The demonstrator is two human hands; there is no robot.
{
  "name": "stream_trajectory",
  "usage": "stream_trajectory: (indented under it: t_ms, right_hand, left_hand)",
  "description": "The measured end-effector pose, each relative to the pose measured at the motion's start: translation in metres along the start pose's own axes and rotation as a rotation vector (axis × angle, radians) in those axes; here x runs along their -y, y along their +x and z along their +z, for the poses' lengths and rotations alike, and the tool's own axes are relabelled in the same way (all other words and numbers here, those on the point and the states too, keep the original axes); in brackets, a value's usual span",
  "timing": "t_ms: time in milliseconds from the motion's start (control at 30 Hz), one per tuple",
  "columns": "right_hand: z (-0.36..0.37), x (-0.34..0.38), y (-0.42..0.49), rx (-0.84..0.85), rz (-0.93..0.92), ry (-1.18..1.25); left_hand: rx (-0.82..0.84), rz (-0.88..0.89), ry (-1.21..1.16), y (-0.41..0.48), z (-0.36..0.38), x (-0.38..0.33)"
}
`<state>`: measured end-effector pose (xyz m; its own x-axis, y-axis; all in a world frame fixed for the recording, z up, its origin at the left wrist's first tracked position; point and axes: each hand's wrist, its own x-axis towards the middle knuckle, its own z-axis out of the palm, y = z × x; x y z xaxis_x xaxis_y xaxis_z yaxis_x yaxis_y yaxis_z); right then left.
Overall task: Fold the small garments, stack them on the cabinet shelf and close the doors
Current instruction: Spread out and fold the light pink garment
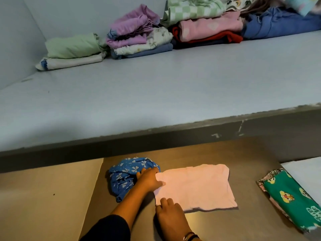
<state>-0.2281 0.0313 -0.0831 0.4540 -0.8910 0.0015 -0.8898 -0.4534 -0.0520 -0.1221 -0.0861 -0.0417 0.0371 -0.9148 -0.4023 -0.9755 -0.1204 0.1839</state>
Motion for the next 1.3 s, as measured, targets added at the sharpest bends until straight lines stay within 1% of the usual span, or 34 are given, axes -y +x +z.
stream_trajectory:
  t_ms: [67, 167, 233, 267, 333, 433, 567, 667, 733, 867, 933, 967, 1033, 1100, 1167, 1233, 1300]
  right_hand:
    - [0.001, -0.006, -0.003, 0.01, -0.026, 0.019]
    - [-0.008, -0.012, -0.01, 0.046, -0.048, 0.099]
    - [-0.027, -0.019, -0.02, 0.1, -0.038, 0.283]
    - [-0.032, -0.023, -0.023, 0.081, 0.001, 0.346]
    - [-0.035, -0.035, -0.03, 0.111, 0.025, 0.415]
    - [-0.043, -0.053, -0.049, 0.204, 0.116, 0.616]
    - [-0.05, -0.08, -0.076, 0.264, 0.071, 0.758]
    - [-0.056, -0.09, -0.087, 0.29, 0.083, 0.868]
    - [-0.059, -0.1, -0.095, 0.255, 0.145, 0.985]
    - [-0.061, -0.126, -0.102, 0.07, 0.312, 1.242]
    - [-0.064, -0.141, -0.102, -0.014, 0.409, 1.387]
    - [-0.067, -0.149, -0.102, -0.048, 0.463, 1.45]
    - [-0.069, -0.169, -0.099, -0.085, 0.576, 1.539]
    - [-0.068, -0.191, -0.093, -0.053, 0.67, 1.543]
    - [-0.063, -0.21, -0.087, -0.013, 0.741, 1.451]
    - [-0.054, -0.222, -0.082, -0.015, 0.812, 1.362]
    - [-0.048, -0.227, -0.079, -0.043, 0.879, 1.256]
  left_hand:
    - [-0.008, 0.01, 0.001, -0.004, 0.0, 0.001]
    - [-0.007, -0.007, -0.15, -0.013, 0.009, 0.001]
    - [0.05, -0.083, -0.252, -0.02, 0.016, -0.004]
    - [0.082, -0.135, -0.274, -0.024, 0.017, -0.006]
    - [0.15, -0.228, -0.286, -0.032, 0.016, -0.01]
    - [0.252, -0.303, -0.375, -0.04, 0.017, -0.01]
    - [0.315, -0.416, -0.43, -0.064, 0.022, -0.018]
    - [0.355, -0.457, -0.55, -0.078, 0.028, -0.02]
    - [0.3, -0.47, -0.614, -0.083, 0.023, -0.032]
    - [0.234, -0.393, -0.652, -0.072, 0.003, -0.062]
    - [0.183, -0.378, -0.815, -0.066, -0.009, -0.08]
    - [0.179, -0.373, -0.854, -0.065, -0.015, -0.091]
    - [0.243, -0.344, -0.884, -0.057, -0.024, -0.115]
    - [0.279, -0.34, -0.929, -0.046, -0.028, -0.137]
    - [0.3, -0.349, -0.982, -0.033, -0.027, -0.154]
    - [0.309, -0.29, -0.999, -0.023, -0.021, -0.166]
    - [0.27, -0.225, -1.038, -0.017, -0.015, -0.172]
